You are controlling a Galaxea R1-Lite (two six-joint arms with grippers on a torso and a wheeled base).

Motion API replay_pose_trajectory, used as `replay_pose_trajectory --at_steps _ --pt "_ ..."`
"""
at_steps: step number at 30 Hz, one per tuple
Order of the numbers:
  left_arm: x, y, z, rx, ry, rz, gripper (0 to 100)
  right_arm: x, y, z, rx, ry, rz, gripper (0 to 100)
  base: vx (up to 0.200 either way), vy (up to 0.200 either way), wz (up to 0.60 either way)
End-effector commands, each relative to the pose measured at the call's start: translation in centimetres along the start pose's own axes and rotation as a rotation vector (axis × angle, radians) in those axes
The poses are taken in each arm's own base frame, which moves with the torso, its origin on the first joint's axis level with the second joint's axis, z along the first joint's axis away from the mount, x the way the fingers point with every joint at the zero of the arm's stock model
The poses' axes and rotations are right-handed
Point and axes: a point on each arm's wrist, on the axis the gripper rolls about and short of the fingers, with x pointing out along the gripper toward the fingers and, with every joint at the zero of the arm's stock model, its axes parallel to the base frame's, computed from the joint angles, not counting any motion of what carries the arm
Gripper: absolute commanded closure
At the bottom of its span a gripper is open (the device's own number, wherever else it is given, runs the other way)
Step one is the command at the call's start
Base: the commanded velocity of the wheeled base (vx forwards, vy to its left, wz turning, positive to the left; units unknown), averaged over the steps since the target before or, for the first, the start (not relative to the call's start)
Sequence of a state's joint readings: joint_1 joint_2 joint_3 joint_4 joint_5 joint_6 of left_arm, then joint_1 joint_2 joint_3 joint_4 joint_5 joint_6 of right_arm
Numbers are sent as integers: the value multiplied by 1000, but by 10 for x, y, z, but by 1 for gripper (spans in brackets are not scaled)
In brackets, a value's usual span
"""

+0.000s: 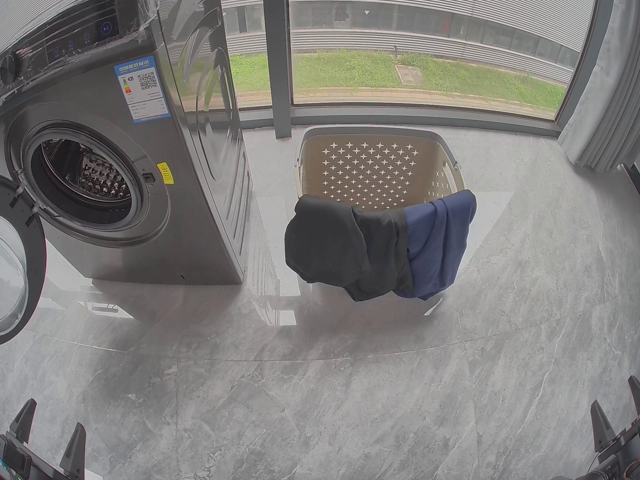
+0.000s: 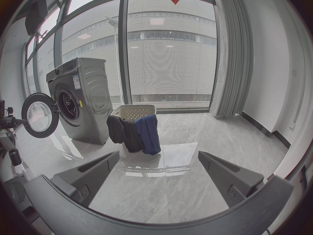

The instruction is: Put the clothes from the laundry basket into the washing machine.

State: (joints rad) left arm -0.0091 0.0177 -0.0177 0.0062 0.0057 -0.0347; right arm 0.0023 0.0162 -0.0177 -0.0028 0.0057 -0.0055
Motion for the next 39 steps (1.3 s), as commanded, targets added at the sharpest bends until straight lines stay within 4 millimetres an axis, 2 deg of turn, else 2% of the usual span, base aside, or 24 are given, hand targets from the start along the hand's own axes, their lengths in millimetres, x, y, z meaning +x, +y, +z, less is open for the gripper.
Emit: replay_pose_trajectory --at_steps 1,5,15,29,35,39 --pt "1 0 -4 -1 9 1 0 0 0 -5 -1 0 1 0 0 0 0" --pt "1 0 -4 -2 8 2 0 0 0 -5 -1 1 1 0 0 0 0" --pt "1 0 -4 -7 8 4 0 0 0 -5 -1 0 1 0 0 -200 0" --pt "0 0 -4 -5 6 5 0 0 0 -5 -1 0 1 0 0 0 0" --pt "0 0 -4 -5 6 5 0 0 0 -5 -1 0 1 0 0 -200 0" --pt "0 0 -4 -5 6 5 0 0 0 -5 -1 1 1 0 0 0 0"
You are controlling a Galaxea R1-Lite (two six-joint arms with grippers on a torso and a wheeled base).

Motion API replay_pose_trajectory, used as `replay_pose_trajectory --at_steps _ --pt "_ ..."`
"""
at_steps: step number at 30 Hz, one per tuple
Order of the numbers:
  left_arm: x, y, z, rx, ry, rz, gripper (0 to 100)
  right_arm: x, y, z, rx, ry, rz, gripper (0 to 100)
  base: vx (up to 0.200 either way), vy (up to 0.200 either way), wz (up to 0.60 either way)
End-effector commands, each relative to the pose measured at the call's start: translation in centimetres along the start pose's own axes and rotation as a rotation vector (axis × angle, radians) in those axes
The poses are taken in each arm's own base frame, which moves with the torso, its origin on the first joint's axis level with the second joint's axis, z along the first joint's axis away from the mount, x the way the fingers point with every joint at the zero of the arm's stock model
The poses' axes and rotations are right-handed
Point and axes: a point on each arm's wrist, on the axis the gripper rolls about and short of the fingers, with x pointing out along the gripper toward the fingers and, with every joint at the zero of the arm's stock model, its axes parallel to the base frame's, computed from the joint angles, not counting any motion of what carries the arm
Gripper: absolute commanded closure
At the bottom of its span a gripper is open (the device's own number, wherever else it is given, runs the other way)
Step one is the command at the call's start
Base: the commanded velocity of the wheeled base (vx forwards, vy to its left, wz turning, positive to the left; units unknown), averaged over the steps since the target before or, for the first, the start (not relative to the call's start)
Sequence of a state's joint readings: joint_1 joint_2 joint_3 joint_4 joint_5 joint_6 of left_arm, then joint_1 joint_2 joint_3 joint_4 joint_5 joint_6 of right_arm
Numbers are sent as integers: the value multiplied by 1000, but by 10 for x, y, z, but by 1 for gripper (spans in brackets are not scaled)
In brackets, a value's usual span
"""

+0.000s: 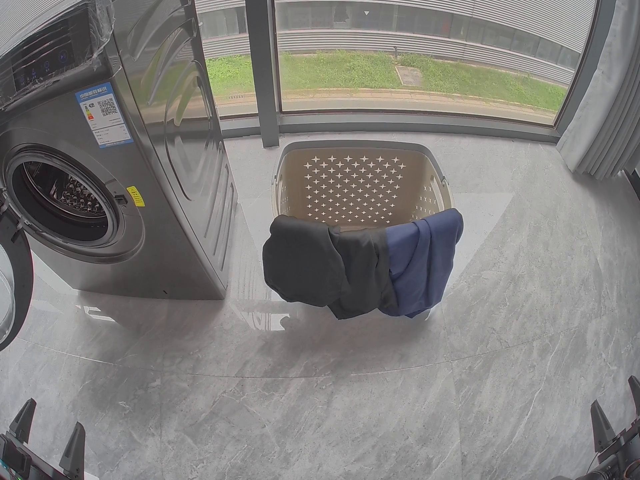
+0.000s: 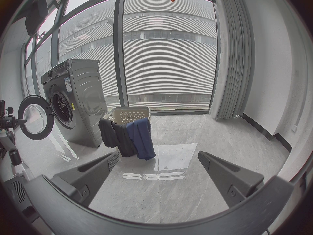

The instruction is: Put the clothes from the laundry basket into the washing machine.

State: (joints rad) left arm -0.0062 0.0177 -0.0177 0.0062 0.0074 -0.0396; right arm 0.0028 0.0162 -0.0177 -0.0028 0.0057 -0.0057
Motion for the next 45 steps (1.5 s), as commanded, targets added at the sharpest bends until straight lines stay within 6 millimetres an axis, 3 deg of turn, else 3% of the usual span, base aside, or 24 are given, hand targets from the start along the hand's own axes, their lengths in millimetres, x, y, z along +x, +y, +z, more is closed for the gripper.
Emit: replay_pose_trajectory --at_steps 1,23,32,45 --pt "0 0 -4 0 6 0 0 0 0 -5 0 0 1 0 0 0 0" --pt "0 0 -4 3 6 2 0 0 0 -5 0 0 1 0 0 0 0" --pt "0 0 -4 0 6 2 0 0 0 -5 0 0 1 0 200 0 0" --pt "0 0 -4 0 6 4 0 0 0 -5 0 1 1 0 0 -15 0"
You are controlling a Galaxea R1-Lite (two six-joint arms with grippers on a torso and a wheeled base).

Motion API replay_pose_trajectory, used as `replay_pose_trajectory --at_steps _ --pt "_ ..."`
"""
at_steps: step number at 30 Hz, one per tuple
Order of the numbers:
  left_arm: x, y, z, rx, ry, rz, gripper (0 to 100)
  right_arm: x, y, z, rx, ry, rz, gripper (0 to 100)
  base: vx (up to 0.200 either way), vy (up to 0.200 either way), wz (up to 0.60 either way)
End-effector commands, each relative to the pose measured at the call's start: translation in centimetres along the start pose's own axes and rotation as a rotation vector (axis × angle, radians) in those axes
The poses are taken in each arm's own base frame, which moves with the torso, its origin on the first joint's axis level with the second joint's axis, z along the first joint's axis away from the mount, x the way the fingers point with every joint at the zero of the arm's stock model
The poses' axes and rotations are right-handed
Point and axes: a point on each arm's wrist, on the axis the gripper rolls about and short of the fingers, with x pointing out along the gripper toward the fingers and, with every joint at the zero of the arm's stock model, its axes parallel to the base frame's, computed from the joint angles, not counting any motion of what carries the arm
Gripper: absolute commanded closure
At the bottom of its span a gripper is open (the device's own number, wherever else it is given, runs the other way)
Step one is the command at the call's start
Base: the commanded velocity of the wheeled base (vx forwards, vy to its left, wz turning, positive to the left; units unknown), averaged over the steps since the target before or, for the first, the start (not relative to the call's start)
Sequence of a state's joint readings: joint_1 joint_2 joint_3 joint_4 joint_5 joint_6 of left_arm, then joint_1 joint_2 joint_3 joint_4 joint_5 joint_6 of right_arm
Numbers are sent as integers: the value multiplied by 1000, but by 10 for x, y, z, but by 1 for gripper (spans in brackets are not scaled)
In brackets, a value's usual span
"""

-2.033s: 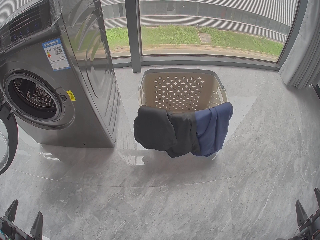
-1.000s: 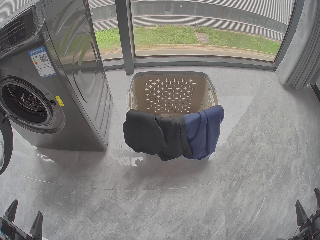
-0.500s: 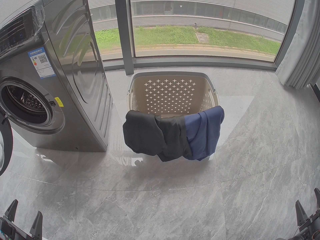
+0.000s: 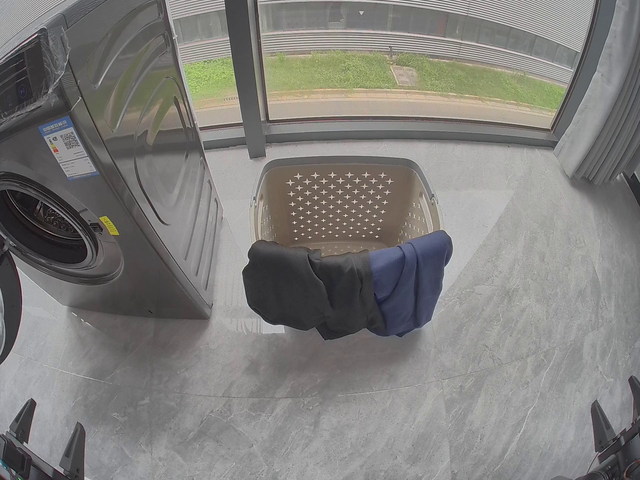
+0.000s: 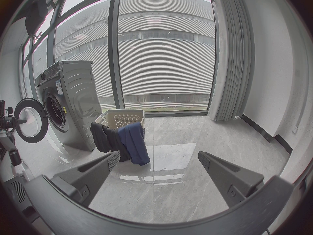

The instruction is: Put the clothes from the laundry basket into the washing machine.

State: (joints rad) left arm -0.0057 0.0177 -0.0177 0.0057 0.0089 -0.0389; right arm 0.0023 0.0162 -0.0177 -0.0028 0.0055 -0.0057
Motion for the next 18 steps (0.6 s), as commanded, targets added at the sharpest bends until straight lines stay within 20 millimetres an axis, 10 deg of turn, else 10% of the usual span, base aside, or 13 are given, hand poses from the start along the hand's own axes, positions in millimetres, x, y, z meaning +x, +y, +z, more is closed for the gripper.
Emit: replay_pose_trajectory --at_steps 1,18 --pt "0 0 -4 1 6 2 0 0 0 -5 0 0 1 0 0 -200 0" --pt "0 0 -4 1 5 2 0 0 0 -5 0 0 1 0 0 -47 0"
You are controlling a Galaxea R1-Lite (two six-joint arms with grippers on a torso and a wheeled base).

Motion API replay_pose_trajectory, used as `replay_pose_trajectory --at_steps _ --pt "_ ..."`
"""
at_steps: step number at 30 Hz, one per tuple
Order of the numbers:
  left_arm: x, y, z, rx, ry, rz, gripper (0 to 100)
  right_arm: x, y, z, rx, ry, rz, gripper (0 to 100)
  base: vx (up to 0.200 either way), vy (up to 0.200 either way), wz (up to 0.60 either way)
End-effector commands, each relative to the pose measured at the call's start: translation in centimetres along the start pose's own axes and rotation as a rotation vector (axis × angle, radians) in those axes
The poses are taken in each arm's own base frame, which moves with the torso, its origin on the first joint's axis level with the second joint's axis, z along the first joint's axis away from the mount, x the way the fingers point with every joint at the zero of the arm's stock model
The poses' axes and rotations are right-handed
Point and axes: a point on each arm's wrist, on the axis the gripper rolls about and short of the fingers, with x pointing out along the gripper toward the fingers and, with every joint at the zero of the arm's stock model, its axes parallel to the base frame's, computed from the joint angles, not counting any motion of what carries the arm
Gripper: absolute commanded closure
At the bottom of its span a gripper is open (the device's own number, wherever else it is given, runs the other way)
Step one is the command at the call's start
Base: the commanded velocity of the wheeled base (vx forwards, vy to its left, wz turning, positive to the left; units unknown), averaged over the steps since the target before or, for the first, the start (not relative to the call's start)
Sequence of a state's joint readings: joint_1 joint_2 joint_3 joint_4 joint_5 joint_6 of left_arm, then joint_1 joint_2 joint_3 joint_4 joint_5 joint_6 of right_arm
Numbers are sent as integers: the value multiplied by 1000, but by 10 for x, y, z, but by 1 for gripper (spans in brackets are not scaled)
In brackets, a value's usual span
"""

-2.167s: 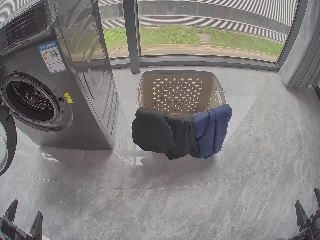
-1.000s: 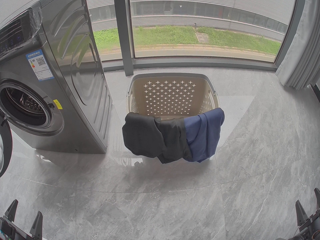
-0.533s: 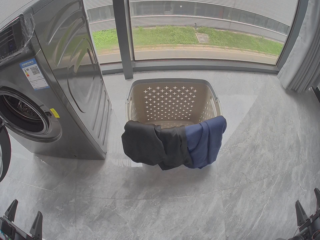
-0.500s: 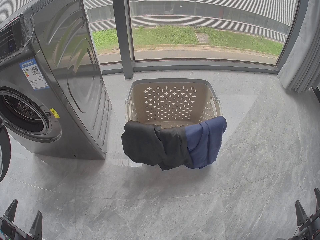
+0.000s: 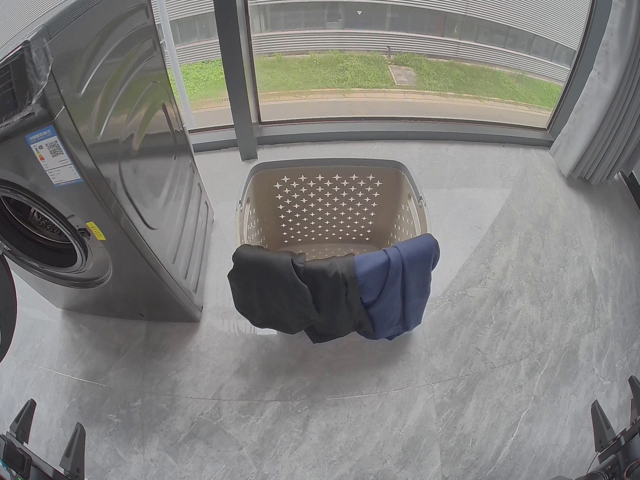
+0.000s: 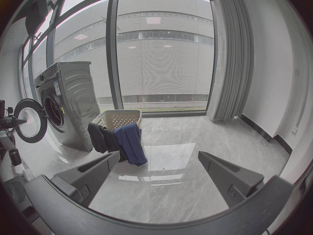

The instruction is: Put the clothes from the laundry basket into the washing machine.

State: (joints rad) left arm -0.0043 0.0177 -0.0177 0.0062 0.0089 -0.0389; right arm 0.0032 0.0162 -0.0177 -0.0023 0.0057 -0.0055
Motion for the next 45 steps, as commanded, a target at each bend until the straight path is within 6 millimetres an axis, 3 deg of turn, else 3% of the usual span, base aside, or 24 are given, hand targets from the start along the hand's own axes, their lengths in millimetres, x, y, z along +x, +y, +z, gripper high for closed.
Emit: replay_pose_trajectory --at_steps 1,17,23,35,45 --pt "0 0 -4 1 5 0 0 0 0 -5 -1 -1 0 0 0 0 0" --pt "0 0 -4 1 5 0 0 0 0 -5 -1 -1 0 0 0 0 0" --pt "0 0 -4 2 6 0 0 0 0 -5 -1 -1 0 0 200 0 0" --pt "0 0 -4 2 5 0 0 0 0 -5 1 -1 0 0 0 0 0" --pt "0 0 -4 2 6 0 0 0 0 -5 1 -1 3 0 200 0 0"
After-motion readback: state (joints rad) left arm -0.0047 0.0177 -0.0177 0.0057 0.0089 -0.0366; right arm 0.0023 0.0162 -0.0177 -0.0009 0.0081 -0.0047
